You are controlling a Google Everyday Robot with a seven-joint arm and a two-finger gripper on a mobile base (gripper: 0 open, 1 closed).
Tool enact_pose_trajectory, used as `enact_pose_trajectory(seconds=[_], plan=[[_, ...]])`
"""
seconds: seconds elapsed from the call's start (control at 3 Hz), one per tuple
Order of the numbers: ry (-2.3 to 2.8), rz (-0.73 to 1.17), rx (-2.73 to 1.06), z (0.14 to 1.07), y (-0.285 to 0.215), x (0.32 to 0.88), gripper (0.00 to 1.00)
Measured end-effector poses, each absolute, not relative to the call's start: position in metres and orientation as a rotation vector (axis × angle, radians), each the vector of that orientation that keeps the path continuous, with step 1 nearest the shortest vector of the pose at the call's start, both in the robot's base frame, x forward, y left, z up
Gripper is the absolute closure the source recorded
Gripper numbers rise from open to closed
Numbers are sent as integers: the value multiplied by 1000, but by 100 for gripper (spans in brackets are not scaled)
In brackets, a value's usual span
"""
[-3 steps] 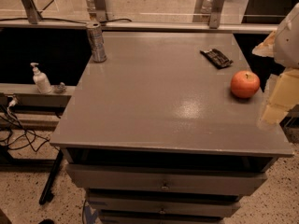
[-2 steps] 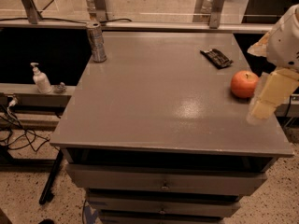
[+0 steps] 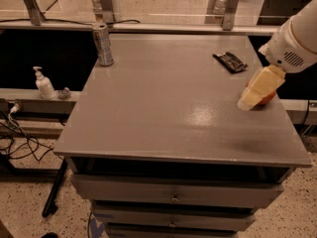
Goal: Pick rxbar chocolate
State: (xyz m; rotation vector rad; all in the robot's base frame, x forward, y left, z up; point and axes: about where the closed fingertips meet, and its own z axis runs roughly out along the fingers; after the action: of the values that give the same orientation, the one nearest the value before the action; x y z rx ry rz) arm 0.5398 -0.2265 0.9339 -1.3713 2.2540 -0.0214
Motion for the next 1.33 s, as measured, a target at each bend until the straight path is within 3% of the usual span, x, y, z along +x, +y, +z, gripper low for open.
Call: enact_pose_trajectory(seconds=[1.33], plan=[[2310, -100, -969, 858, -267, 716, 0]])
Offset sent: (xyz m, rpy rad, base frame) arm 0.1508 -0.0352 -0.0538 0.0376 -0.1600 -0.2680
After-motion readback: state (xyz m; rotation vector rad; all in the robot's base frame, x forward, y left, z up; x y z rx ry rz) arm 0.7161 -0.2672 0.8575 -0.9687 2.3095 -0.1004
